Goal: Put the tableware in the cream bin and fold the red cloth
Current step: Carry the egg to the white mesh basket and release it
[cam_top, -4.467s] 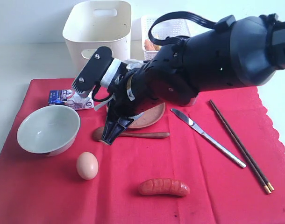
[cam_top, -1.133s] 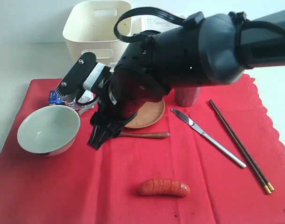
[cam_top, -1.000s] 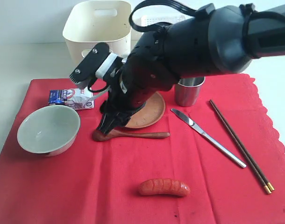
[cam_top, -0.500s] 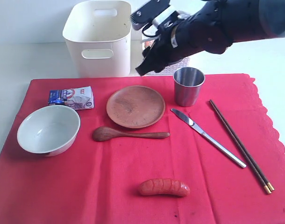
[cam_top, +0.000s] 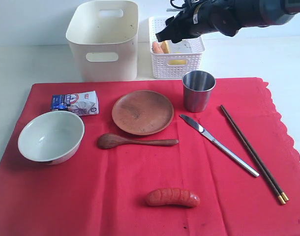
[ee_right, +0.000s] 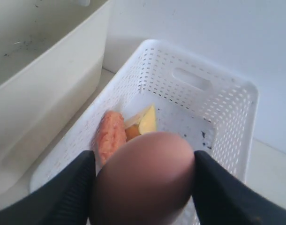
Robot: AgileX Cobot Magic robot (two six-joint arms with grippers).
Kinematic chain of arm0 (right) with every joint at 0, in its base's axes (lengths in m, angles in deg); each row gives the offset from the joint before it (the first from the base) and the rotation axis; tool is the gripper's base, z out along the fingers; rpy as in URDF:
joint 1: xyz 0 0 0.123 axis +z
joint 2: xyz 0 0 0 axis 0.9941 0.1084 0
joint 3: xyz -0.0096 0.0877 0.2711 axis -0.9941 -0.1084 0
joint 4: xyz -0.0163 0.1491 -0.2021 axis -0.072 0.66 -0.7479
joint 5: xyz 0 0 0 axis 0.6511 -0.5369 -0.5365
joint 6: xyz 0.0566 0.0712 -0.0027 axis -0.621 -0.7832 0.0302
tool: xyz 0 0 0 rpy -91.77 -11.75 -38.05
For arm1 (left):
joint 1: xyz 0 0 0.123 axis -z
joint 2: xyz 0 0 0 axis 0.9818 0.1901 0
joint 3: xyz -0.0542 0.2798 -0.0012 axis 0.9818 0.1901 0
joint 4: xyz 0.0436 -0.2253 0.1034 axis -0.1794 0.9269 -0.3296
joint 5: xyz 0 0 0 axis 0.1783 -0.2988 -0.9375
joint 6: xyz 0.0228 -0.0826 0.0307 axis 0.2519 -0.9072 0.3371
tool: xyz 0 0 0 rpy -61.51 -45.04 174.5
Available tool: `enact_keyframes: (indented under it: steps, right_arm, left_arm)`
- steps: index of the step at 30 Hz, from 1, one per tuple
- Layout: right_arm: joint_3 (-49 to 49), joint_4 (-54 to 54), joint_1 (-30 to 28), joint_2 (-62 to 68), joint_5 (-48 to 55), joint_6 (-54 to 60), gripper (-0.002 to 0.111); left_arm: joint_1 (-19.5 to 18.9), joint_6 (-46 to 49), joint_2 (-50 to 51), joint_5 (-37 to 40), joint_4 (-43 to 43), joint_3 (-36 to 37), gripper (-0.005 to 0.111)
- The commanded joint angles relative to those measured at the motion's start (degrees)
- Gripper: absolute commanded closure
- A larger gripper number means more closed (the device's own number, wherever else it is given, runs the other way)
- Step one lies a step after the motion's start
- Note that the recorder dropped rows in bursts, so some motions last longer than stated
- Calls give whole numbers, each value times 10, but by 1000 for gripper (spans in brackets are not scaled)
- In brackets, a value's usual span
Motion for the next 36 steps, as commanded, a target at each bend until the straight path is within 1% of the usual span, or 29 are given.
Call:
enact_keyframes:
  steps: [1,4,7,14,17,20,29,31,36]
  right_arm:
    - [68,0,-5,58,0,-4,108]
    - [102,0,-5,86,1,-10,108]
    - [123,-4,-5,105,21,-10,100]
    - [129,-5,-5,121,27,-10,66]
    - [129,-5,-5,121,32,-10,55]
    - [129,-5,-5,119,39,-10,47]
    - [129,11,-5,94,93,-27,30]
    - [129,11,-5,86,111,-27,28]
    - [129,9,-4,59,187,-27,28]
  left_arm:
    - [-1,-1,-4,-1,6,0,106]
    - [-1,-1,-4,-1,6,0,106]
    - [-1,-1,-4,-1,6,0,106]
    - [-1,-1,-4,-1,6,0,106]
    - [-1,-1,-4,-1,6,0,106]
    - [-1,-1,-4,-1,6,0,106]
    - [-1,-1,-4,-1,6,0,106]
    - [-1,-1,-4,-1,6,0,106]
    - [-1,-1,-4,-1,6,0,106]
